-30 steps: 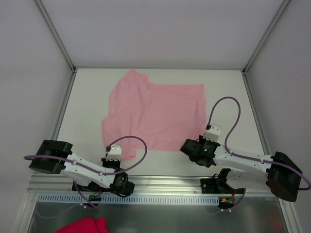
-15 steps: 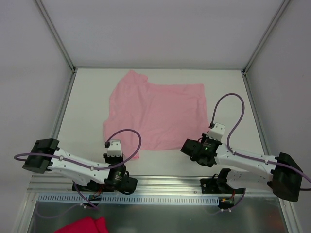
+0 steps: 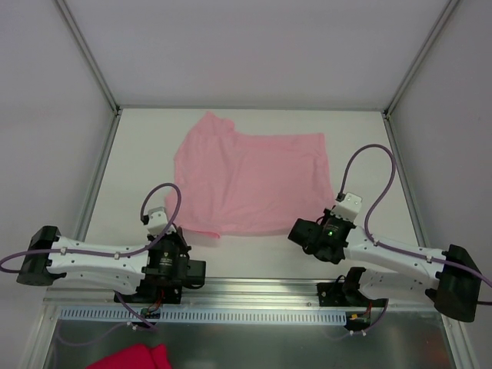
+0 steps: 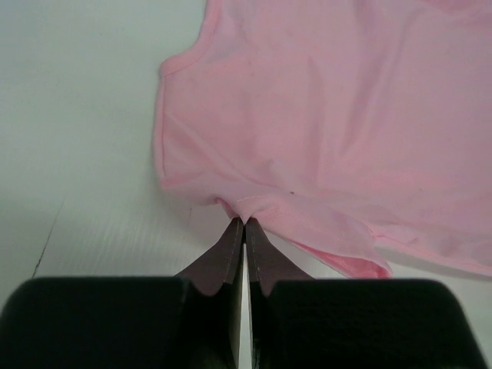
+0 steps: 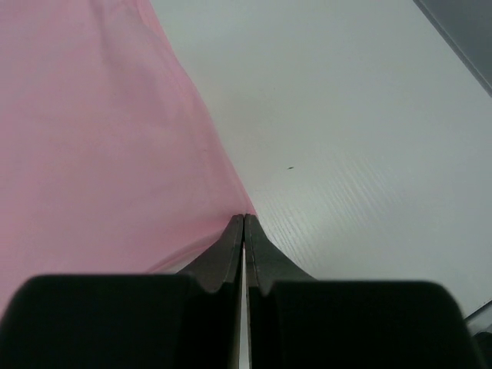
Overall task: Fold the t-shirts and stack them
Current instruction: Grap the side of the flattened tshirt closest away from the robot with both arms, then fold the flattened tshirt in 1/3 of the way
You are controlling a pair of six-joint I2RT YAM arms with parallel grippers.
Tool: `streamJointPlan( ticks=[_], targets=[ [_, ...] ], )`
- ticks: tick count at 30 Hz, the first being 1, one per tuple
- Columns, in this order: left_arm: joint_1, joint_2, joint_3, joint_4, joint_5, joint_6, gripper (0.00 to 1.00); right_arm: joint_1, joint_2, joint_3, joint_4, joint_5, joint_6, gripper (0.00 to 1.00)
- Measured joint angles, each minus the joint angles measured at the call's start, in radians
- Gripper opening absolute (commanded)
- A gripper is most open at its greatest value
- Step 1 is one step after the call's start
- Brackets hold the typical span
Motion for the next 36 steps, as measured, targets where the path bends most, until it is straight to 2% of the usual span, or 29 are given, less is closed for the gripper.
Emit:
streamJointPlan(
  ticks=[6, 19, 28, 36],
  targets=[
    [0.039, -0.031, 0.0, -0.001, -0.008, 0.0, 0.0, 0.0, 0.047, 0.055, -0.037, 0.033, 0.027, 0.01],
    [0.171, 0.029, 0.119, -0.002, -0.085, 0.0, 0.0, -0.021, 0.378, 0.406, -0.251, 0.145, 0.206, 0.01],
    [0.285, 0.159, 0.167, -0.003, -0.12, 0.0, 0.0, -0.074, 0.441, 0.429, -0.282, 0.154, 0.25, 0.01],
    [0.359, 0.191, 0.244, -0.005, -0.169, 0.0, 0.0, -0.125, 0.441, 0.429, -0.285, 0.161, 0.244, 0.01]
  ],
)
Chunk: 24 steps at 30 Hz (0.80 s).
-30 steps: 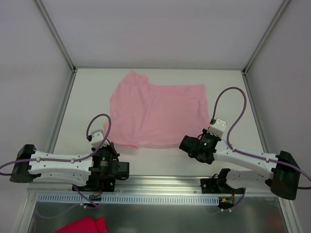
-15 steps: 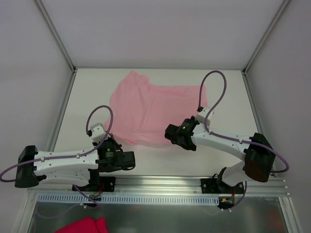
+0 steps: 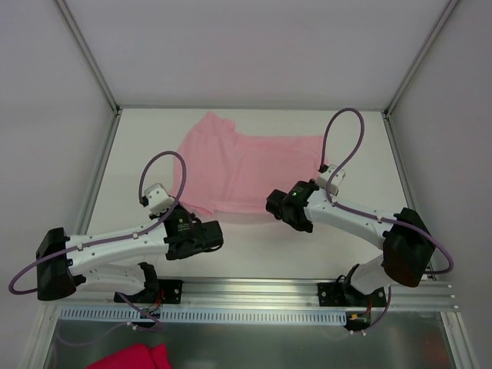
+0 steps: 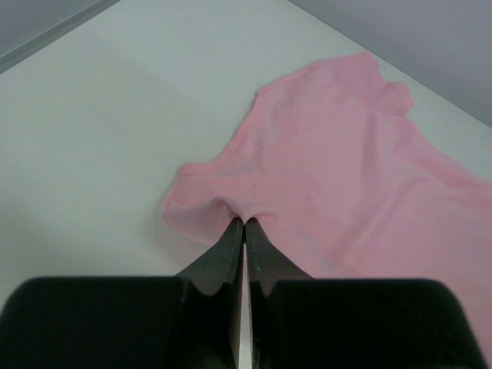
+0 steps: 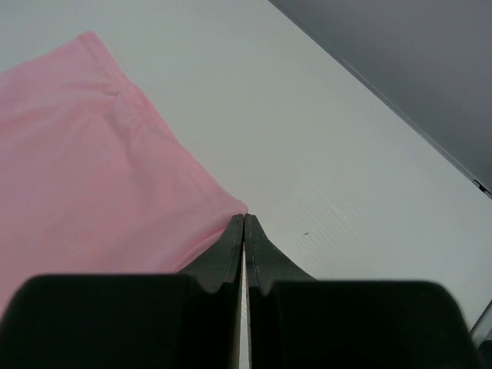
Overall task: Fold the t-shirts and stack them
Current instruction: Fold the flattened tshirt in 1/3 of the way
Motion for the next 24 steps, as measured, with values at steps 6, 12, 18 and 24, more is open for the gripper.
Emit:
streamJointPlan(
  ticks=[6, 12, 18, 24],
  targets=[
    [0.032, 0.155, 0.079, 0.008, -0.016, 0.0, 0.0, -0.013, 0.0, 0.0, 0.0, 0.001, -0.034, 0.01],
    [0.01, 0.38, 0.193, 0.012, -0.015, 0.0, 0.0, -0.013, 0.0, 0.0, 0.0, 0.009, -0.047, 0.01],
    [0.01, 0.143, -0.036, 0.16, 0.028, 0.152, 0.0, -0.014, -0.006, 0.0, 0.0, 0.021, -0.063, 0.01],
    [0.226, -0.071, -0.222, 1.017, 0.239, 0.899, 0.0, -0.014, -0.013, 0.0, 0.0, 0.024, -0.081, 0.01]
  ],
)
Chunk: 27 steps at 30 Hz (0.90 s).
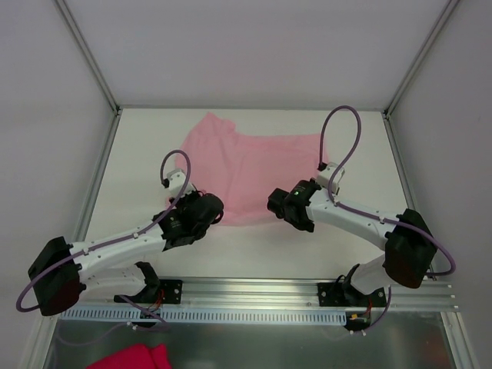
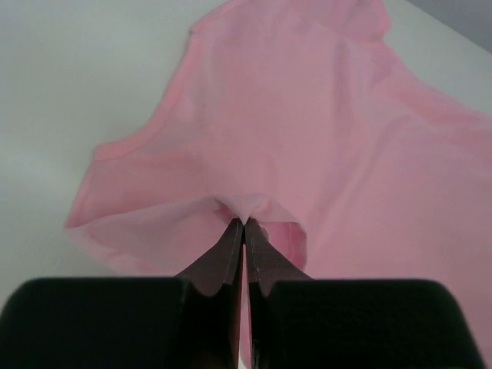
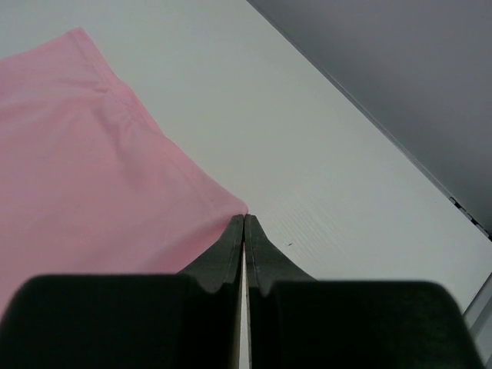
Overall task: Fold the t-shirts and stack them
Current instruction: Fold the flattened tshirt in 1/3 of the way
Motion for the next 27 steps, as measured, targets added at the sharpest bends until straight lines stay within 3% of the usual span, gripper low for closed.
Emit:
streamJointPlan(
  ticks=[5, 13, 16, 21, 27],
  targets=[
    [0.103, 0.061, 0.008, 0.231, 0.149, 0.242, 0.0, -0.003, 0.0, 0.0, 0.008, 0.002, -0.055, 0.01],
    [0.237, 0.08, 0.047, 0.314, 0.22, 0.36, 0.0, -0.074, 0.066, 0.04, 0.095, 0.012, -0.183, 0.01],
    [0.27, 0.083, 0.047, 0.314, 0.235, 0.371, 0.0, -0.112, 0.091, 0.042, 0.229, 0.0, -0.335, 0.01],
    [0.3, 0.083, 0.047, 0.319, 0.254, 0.387, 0.0, -0.185, 0.08, -0.047, 0.591, -0.106, -0.654, 0.01],
    [0.322, 0.085, 0.048, 0.33, 0.281, 0.4, 0.0, -0.29, 0.048, -0.112, 0.838, -0.272, -0.869, 0.01]
  ],
)
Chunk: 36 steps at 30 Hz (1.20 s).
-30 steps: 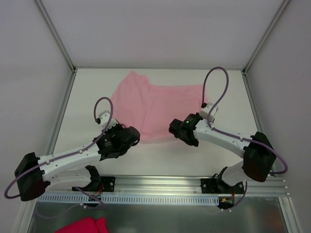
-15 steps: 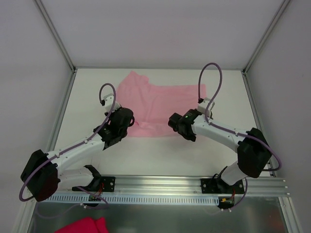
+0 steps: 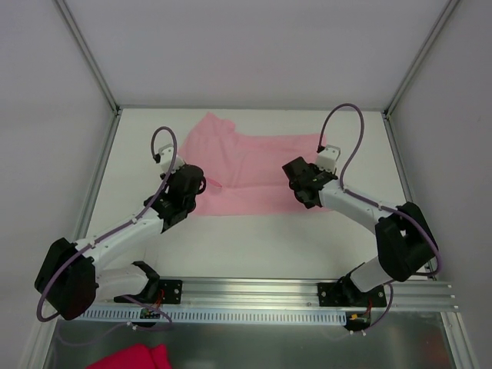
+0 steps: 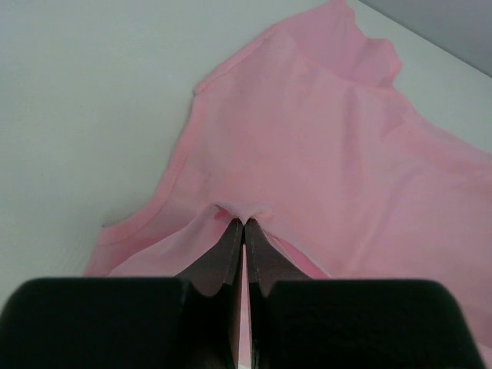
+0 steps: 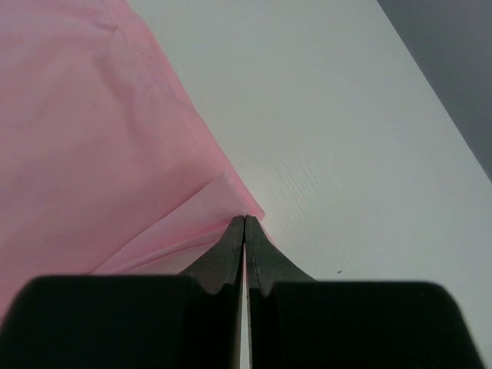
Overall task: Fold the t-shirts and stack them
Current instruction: Fold the flattened tshirt in 1/3 of the way
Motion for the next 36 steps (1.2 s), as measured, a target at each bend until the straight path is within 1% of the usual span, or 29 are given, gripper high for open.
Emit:
streamJointPlan(
  ticks=[5, 13, 17, 26, 36],
  targets=[
    [0.04, 0.056, 0.027, 0.016, 0.029, 0.017, 0.0, -0.053, -0.021, -0.007, 0.054, -0.053, -0.068, 0.01],
    [0.078, 0.193, 0.091, 0.053, 0.092, 0.04, 0.0, -0.054, -0.013, -0.005, 0.062, -0.073, -0.113, 0.01],
    [0.082, 0.245, 0.148, 0.059, 0.103, 0.051, 0.0, -0.053, 0.01, 0.015, 0.062, -0.072, -0.124, 0.01],
    [0.09, 0.312, 0.255, 0.069, 0.119, 0.095, 0.0, -0.053, 0.022, 0.023, 0.062, -0.071, -0.134, 0.01],
    [0.132, 0.385, 0.343, 0.054, 0.121, 0.123, 0.0, -0.054, 0.046, 0.05, 0.048, -0.059, -0.139, 0.01]
  ],
)
